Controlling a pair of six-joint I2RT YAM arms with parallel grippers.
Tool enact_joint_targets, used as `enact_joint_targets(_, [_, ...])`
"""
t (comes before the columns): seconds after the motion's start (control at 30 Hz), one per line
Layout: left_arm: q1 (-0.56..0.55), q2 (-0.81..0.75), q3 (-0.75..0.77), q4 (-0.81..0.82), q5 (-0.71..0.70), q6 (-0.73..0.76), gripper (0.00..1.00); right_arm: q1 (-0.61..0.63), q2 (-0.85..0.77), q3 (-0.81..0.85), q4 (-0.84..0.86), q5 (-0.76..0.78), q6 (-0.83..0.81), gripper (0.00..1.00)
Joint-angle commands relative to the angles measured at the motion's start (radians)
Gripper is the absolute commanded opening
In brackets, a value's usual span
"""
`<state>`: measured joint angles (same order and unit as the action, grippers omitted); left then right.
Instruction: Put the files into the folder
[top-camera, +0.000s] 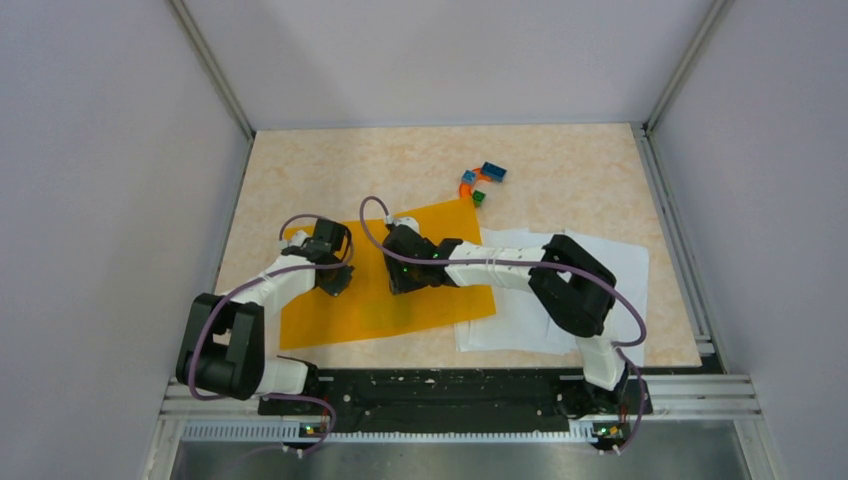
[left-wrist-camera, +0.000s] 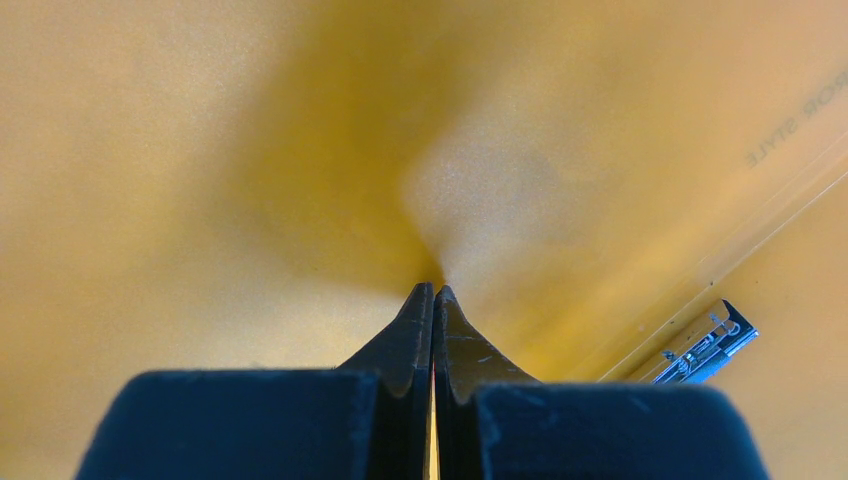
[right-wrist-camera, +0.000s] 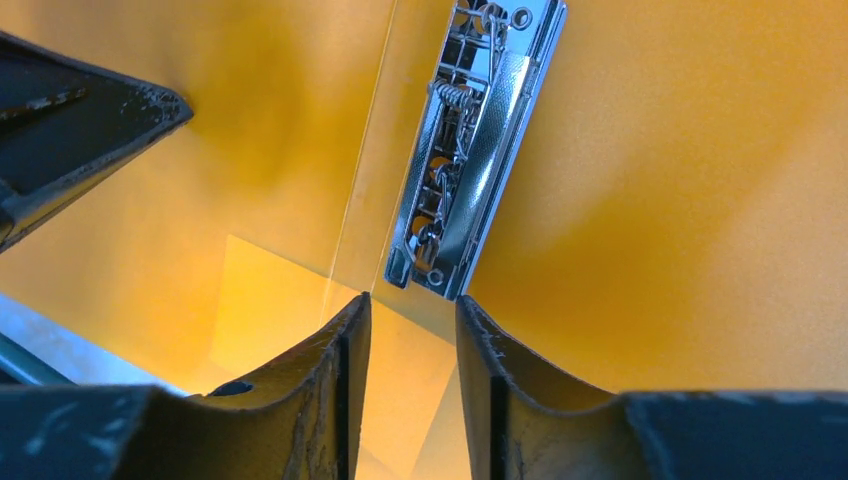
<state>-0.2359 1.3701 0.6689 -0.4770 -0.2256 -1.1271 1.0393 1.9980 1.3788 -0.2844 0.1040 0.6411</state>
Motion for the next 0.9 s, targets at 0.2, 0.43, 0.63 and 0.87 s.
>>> enact_joint_targets(0.2, [0.004, 0.03, -0.033, -0.063, 0.008, 0.015, 0.0, -0.006, 0.051, 0.072, -0.003, 0.024, 0.029, 0.28])
enact_joint_targets(0.43, [0.004, 0.033, -0.035, -0.061, 0.008, 0.015, 0.0, -0.008, 0.046, 0.056, 0.009, 0.055, 0.057, 0.22])
enact_joint_targets(0.63, [0.004, 0.036, -0.044, -0.055, 0.009, 0.015, 0.0, -0.02, 0.034, 0.022, 0.044, 0.04, 0.083, 0.2])
enact_joint_targets(0.87, [0.004, 0.036, -0.048, -0.052, 0.01, 0.015, 0.0, -0.021, 0.06, 0.029, 0.013, 0.065, 0.092, 0.14])
